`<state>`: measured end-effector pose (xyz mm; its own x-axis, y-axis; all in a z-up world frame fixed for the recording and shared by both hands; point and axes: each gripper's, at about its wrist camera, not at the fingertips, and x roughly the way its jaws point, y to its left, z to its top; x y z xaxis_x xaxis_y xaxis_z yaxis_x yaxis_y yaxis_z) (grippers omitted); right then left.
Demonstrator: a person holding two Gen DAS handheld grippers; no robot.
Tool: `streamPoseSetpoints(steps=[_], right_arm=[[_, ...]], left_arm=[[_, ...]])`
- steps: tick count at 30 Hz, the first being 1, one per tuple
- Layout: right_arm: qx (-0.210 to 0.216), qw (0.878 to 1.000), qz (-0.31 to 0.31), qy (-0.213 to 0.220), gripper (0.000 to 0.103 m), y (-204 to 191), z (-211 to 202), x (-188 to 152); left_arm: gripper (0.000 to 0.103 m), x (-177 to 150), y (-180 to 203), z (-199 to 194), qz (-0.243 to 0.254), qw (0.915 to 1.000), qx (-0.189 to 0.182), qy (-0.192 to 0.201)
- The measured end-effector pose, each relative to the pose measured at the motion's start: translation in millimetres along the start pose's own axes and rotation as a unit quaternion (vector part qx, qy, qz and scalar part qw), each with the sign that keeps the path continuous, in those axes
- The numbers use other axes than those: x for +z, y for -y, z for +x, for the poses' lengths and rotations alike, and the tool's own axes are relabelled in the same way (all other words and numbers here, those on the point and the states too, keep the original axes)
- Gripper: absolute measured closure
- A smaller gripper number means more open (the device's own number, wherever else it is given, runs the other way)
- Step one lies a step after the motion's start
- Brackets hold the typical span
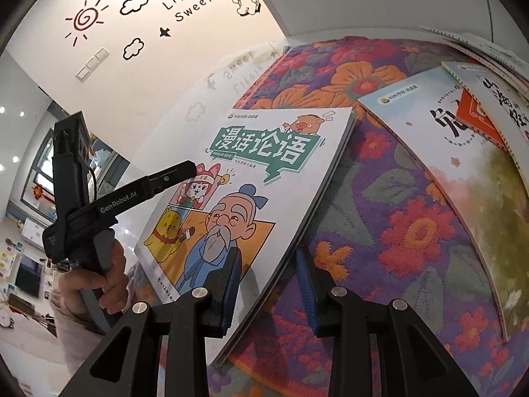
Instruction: Organize books
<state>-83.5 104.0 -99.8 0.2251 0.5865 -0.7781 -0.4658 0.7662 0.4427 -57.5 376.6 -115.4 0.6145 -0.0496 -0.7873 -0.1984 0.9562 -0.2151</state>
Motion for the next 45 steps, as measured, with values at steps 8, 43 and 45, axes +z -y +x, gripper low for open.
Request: streamPoseSetpoints(steps=[8,43,45], right_arm=[[0.012,0.999,0.018,0.024,0.068,12.0,-41.4,11.2],[-0.014,0.954,0.164,0.252,0.067,210.9,-266.9,60.7],[-0.01,0.952,0.184,0.245,0.067,245.5,-266.3,79.7]], left_arm=[[0.057,1.4,43.5,-17.6,0.024,0.9994,0.025,0.004],[0.057,84.1,295.9,-7.6,0.044,0.9949,-0.085,0.032],[0.057,96.1,308.4,8.5,0.03,0.9949,-0.089,0.038]])
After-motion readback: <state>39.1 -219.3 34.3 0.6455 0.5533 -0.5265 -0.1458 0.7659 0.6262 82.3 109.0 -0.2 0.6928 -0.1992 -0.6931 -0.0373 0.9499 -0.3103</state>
